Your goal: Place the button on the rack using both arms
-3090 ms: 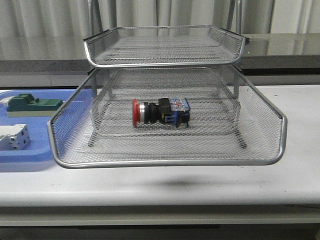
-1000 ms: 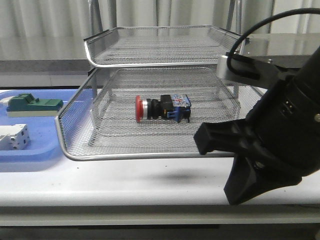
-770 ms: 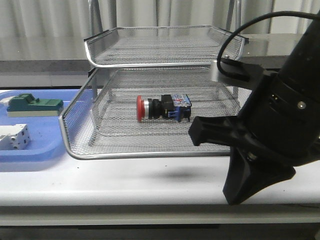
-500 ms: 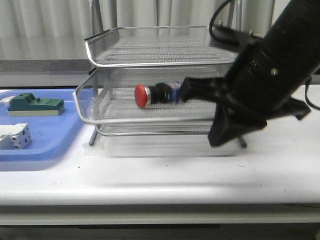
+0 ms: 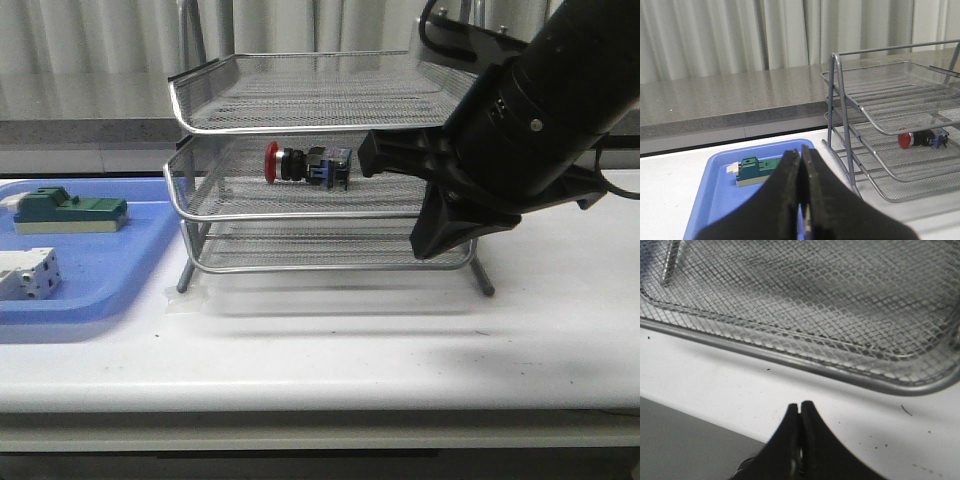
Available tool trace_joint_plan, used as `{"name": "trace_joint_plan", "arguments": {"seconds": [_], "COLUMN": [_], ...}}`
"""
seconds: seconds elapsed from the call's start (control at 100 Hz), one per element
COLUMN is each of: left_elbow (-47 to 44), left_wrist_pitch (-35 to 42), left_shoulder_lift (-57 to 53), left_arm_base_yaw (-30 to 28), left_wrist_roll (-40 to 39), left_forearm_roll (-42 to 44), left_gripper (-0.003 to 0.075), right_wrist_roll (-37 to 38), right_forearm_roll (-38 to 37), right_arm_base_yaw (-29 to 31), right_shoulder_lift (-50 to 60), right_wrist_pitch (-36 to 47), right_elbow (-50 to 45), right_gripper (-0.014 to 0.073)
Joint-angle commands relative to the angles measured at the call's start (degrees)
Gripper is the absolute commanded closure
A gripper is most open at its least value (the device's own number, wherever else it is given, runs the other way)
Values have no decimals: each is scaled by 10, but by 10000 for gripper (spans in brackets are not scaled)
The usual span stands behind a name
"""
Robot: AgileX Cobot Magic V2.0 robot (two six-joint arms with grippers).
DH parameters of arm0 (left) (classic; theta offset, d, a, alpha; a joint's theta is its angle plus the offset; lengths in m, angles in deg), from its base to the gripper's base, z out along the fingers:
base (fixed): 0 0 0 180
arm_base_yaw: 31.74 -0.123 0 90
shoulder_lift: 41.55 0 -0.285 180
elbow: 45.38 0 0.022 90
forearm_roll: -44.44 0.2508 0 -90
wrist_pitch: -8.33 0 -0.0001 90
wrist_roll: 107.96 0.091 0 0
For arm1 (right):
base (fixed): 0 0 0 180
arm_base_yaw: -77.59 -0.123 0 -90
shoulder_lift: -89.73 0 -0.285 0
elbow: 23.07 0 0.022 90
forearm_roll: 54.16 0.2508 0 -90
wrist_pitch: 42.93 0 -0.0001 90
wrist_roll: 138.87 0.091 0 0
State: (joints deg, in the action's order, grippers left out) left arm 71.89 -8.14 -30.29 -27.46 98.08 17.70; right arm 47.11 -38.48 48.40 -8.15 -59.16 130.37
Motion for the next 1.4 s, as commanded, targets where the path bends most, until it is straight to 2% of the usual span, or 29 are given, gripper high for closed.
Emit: {"name": "trace_joint_plan", "arguments": {"seconds": [0.0,0.35,0.53,0.86,1.03,1.39], "left_elbow": [15,15,15,15,15,15], "left_wrist_pitch": [42,42,42,42,42,42], "left_shoulder_lift": [5,6,6,6,6,6], "left_arm_base_yaw": [-1,-1,-1,-1,-1,-1], "left_wrist_roll": [-4,-4,-4,-4,-4,-4], "left_forearm_roll": [-10,-10,-10,-10,-10,-10], "left_gripper": [741,741,741,741,741,741], "right_wrist_roll": [-6,-6,-6,-6,-6,-6], "right_forearm_roll": [-3,-10,-54,-157,-207,-225], "right_arm_base_yaw": [2,2,10,120,152,183], "right_shoulder_lift": [22,69,117,247,321,521], "right_wrist_pitch": [25,11,-19,-82,-116,-115], "right_elbow": [16,16,16,14,11,-120], "right_gripper": [693,693,693,693,693,693]}}
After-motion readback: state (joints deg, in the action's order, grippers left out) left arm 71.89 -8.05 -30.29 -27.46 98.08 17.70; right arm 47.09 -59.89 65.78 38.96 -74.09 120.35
